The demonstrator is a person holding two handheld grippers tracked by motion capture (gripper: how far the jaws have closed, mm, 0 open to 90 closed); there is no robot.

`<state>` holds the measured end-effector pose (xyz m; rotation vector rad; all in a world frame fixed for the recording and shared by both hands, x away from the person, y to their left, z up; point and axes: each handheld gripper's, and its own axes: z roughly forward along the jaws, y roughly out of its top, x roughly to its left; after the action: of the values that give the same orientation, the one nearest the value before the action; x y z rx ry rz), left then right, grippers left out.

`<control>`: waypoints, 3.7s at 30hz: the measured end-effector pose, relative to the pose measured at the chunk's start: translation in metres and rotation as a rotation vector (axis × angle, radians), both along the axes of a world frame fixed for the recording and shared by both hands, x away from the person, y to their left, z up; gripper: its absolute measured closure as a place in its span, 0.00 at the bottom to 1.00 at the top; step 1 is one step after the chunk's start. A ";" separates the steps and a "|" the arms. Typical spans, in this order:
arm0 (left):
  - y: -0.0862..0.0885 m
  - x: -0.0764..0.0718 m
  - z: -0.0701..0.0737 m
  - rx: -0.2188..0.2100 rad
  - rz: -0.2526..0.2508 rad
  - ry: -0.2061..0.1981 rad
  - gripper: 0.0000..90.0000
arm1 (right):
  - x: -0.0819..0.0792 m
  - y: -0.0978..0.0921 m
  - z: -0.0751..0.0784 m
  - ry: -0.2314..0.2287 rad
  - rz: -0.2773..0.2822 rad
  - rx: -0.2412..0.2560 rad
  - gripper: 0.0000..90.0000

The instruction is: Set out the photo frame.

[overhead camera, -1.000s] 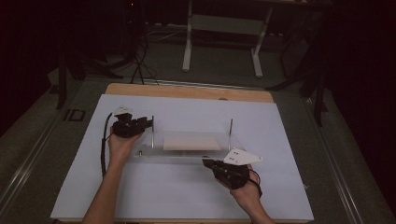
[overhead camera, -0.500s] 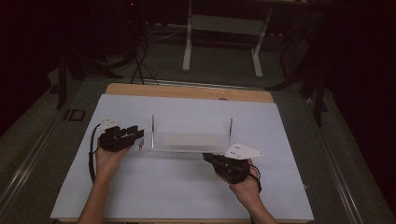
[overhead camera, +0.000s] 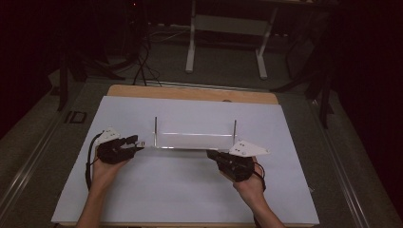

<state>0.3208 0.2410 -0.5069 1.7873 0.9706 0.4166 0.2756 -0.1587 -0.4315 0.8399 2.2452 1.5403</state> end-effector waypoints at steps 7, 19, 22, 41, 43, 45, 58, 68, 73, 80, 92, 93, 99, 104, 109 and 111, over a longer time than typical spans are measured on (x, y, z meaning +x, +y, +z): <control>-0.018 0.001 0.006 0.048 -0.046 -0.058 0.50 | 0.002 0.000 0.002 -0.001 -0.004 0.003 1.00; -0.033 0.005 0.017 0.034 -0.089 -0.154 0.42 | 0.009 0.000 0.006 -0.001 -0.008 0.007 1.00; -0.035 0.006 0.019 0.040 -0.092 -0.169 0.45 | 0.011 0.000 0.008 -0.005 -0.010 0.006 1.00; -0.035 0.019 0.028 -0.006 -0.078 -0.141 0.51 | 0.024 -0.008 0.016 -0.046 -0.055 -0.032 0.85; -0.035 0.021 0.029 -0.007 -0.071 -0.143 0.51 | 0.024 -0.011 0.015 -0.052 -0.060 -0.042 0.82; -0.035 0.023 0.030 -0.011 -0.066 -0.140 0.52 | 0.024 -0.015 0.013 -0.063 -0.080 -0.064 0.79; -0.035 0.029 0.033 -0.011 -0.056 -0.140 0.53 | 0.041 -0.053 0.004 -0.040 -0.177 -0.084 0.69; -0.035 0.033 0.035 -0.021 -0.045 -0.136 0.54 | 0.053 -0.075 -0.001 -0.016 -0.235 -0.089 0.67; -0.035 0.033 0.035 -0.019 -0.046 -0.135 0.54 | 0.056 -0.084 -0.002 -0.014 -0.261 -0.103 0.67; -0.035 0.034 0.035 -0.022 -0.042 -0.138 0.54 | 0.063 -0.093 -0.005 -0.009 -0.296 -0.120 0.65; -0.035 0.039 0.036 -0.034 -0.026 -0.138 0.54 | 0.088 -0.090 -0.014 -0.060 -0.239 -0.127 0.57; -0.036 0.039 0.036 -0.034 -0.025 -0.137 0.54 | 0.090 -0.089 -0.015 -0.062 -0.234 -0.126 0.57; -0.036 0.041 0.037 -0.036 -0.014 -0.141 0.54 | 0.100 -0.082 -0.019 -0.084 -0.216 -0.113 0.56; -0.038 0.044 0.037 -0.034 0.004 -0.152 0.55 | 0.103 -0.082 -0.021 -0.084 -0.228 -0.087 0.56; -0.040 0.046 0.037 -0.019 0.023 -0.162 0.55 | 0.103 -0.076 -0.022 -0.114 -0.260 -0.122 0.57; -0.041 0.046 0.037 -0.020 0.035 -0.166 0.55 | 0.104 -0.075 -0.021 -0.125 -0.266 -0.135 0.57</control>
<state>0.3673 0.2000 -0.4696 1.6900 0.8874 0.5665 0.3793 -0.2335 -0.4527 0.9316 2.0287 1.2702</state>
